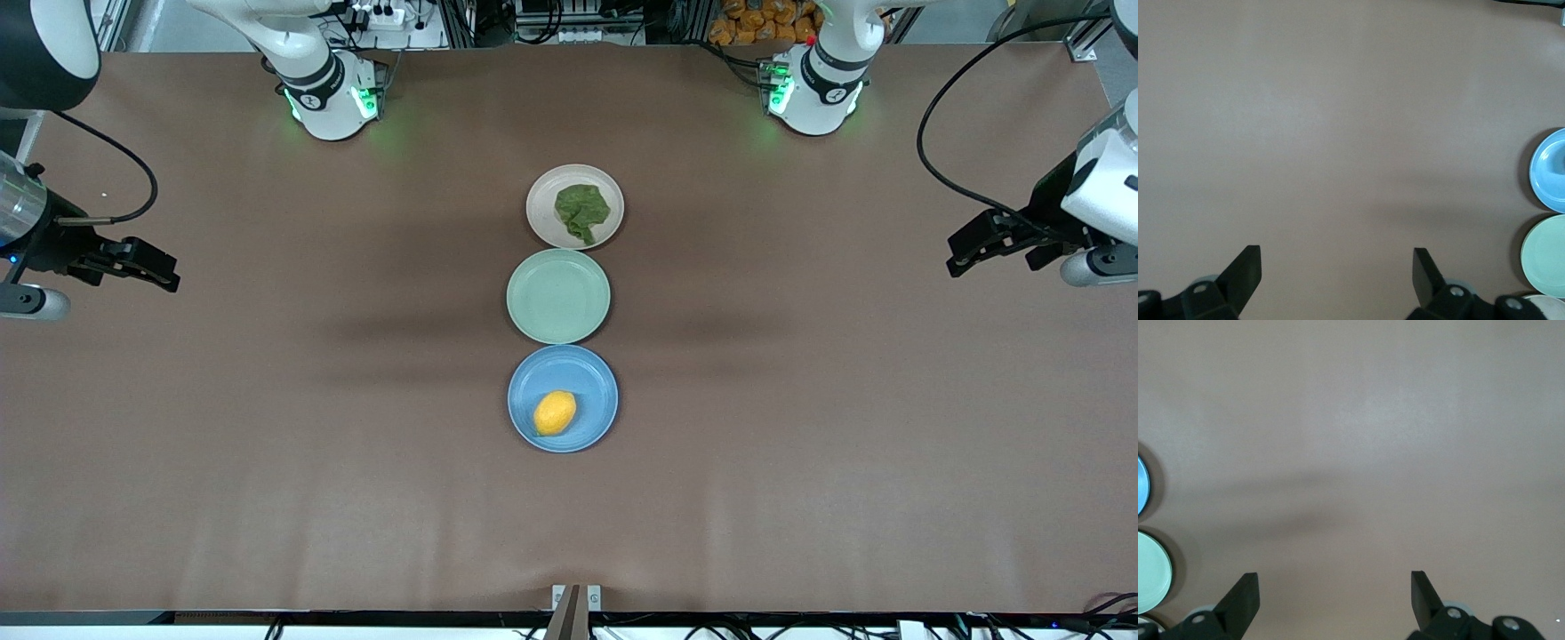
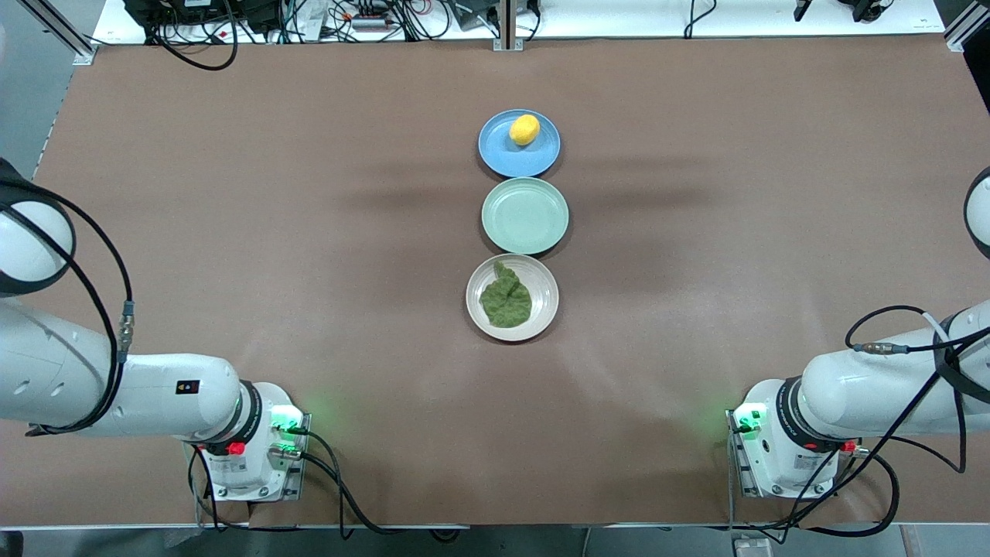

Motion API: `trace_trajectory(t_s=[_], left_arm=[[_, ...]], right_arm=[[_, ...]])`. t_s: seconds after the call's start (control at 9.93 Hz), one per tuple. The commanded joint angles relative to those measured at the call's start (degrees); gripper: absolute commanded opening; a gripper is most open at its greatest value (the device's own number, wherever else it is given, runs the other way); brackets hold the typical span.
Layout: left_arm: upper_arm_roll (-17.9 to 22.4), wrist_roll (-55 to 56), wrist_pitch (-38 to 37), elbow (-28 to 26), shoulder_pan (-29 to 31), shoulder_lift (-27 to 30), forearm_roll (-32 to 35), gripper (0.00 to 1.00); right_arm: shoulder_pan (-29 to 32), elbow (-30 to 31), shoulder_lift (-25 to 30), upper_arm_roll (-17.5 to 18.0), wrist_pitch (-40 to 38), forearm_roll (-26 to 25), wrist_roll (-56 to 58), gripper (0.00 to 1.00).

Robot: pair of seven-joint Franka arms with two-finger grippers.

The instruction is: Place lemon and lettuce in plates

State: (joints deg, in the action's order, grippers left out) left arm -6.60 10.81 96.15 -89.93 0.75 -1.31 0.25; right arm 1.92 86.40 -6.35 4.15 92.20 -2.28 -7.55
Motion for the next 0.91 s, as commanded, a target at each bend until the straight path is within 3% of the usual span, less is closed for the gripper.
trace_trajectory(t_s=[0.0,0.3,0.81], left_arm=[[0.19,-0.97,-3.68,0.37,-0.14,1.58,-0.51,1.00],[-0.07,-2.37,-7.37,3.26,-0.14,1.49,-0.43,1.00],[-0.08,-2.46,-7.39,3.27,-0.05,1.14,-1.04,1.00]], right_arm=[[-0.86,-2.72,-0.68,-0.45,-0.80,-0.62,0.43,1.00],[-1.65,-3.08,-0.34,0.07,-0.80,-1.06,0.08,1.00],[-1.66,-5.45,-0.25,0.87,-1.32,-2.21,0.08,1.00]])
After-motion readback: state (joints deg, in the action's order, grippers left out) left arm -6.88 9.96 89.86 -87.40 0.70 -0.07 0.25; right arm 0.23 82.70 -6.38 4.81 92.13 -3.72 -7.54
